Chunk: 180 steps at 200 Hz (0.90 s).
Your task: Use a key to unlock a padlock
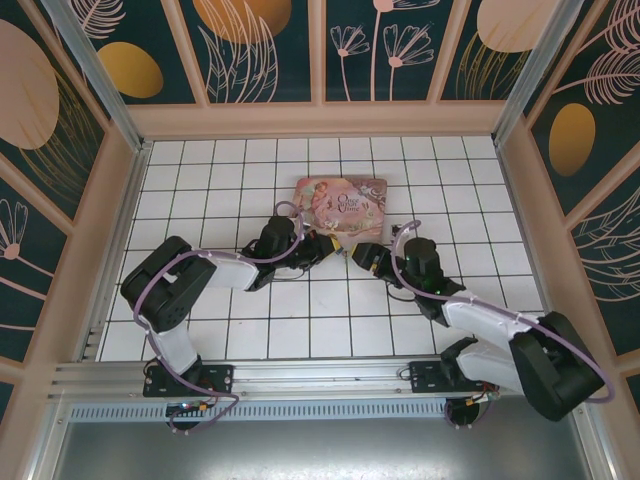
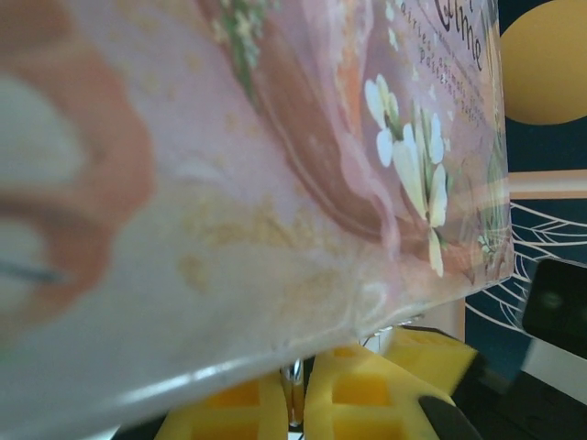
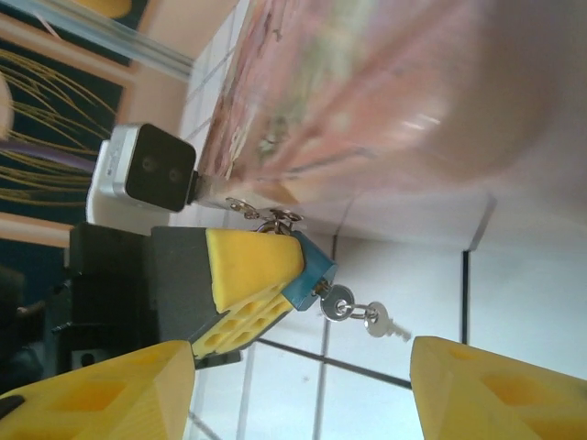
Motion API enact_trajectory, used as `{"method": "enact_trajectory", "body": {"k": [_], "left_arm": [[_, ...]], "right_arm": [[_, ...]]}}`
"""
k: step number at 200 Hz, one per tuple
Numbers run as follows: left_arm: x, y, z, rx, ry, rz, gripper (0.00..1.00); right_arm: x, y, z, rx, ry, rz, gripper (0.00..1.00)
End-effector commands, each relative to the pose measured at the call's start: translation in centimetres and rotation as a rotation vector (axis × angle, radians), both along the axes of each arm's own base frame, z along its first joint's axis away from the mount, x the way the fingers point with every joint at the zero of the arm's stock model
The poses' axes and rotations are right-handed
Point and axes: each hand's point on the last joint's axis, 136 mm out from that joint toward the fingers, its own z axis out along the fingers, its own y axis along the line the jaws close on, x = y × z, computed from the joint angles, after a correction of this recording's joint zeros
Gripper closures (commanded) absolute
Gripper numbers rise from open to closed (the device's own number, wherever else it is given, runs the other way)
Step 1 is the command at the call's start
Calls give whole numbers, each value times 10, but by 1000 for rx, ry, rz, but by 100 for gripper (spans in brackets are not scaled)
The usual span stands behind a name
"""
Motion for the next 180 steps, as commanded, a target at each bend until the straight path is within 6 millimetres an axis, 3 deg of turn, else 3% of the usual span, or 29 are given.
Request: {"method": "enact_trajectory", "body": {"k": [1, 40, 84, 122, 180], "left_arm": [[5, -11, 16, -35, -49, -27, 100], [5, -11, 15, -32, -48, -28, 100], [5, -11, 15, -30, -45, -28, 100], [6, -12, 16, -33, -46, -29, 100], [6, -13, 16, -34, -45, -31, 100]], "right_arm": [[-2, -17, -22, -333, -47, -28, 38], [4, -15, -24, -651, -179, -71, 40], [3, -11, -37, -885, -283, -83, 41], [2, -8, -52, -948, -322, -55, 43], [11, 4, -51, -957, -368, -41, 44]]}}
